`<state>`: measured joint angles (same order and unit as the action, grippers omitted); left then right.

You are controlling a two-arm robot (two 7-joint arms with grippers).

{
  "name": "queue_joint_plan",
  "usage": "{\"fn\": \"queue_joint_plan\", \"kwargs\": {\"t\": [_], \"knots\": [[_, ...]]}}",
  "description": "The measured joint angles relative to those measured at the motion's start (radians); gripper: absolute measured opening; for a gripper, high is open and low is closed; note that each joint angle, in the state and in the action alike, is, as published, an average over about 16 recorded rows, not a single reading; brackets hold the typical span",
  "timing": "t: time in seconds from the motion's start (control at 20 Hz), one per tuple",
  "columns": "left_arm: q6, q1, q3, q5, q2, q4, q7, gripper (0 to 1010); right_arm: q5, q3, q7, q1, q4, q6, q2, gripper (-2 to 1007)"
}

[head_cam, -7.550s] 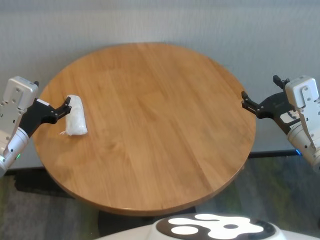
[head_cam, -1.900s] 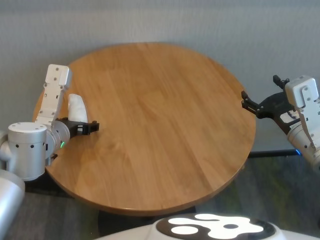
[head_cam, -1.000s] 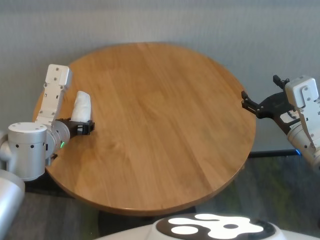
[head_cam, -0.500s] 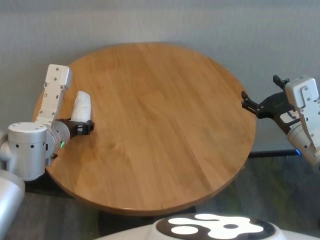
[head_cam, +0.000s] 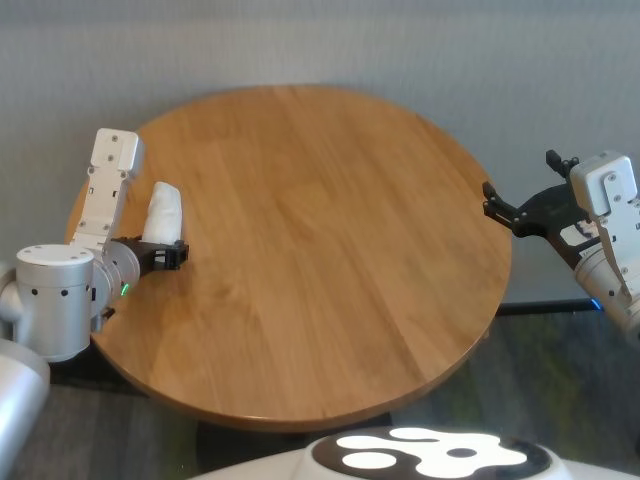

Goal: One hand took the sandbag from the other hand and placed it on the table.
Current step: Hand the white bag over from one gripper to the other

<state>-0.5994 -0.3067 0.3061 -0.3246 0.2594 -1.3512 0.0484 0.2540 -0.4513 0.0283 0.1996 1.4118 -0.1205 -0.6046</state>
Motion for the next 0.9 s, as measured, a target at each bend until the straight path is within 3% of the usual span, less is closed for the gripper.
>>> {"fn": "queue_joint_plan", "kwargs": {"t": [0.5,0.9], "knots": [[0.000,0.000,-0.001,0.002,-0.001,0.000,-0.002,580,0.000,0.000,0.000,0.000,0.000,0.000,0.000,1003],[0.016,0.002,0.002,0.021,0.003,-0.005,-0.014,580,0.000,0.000,0.000,0.000,0.000,0.000,0.000,1003]]}}
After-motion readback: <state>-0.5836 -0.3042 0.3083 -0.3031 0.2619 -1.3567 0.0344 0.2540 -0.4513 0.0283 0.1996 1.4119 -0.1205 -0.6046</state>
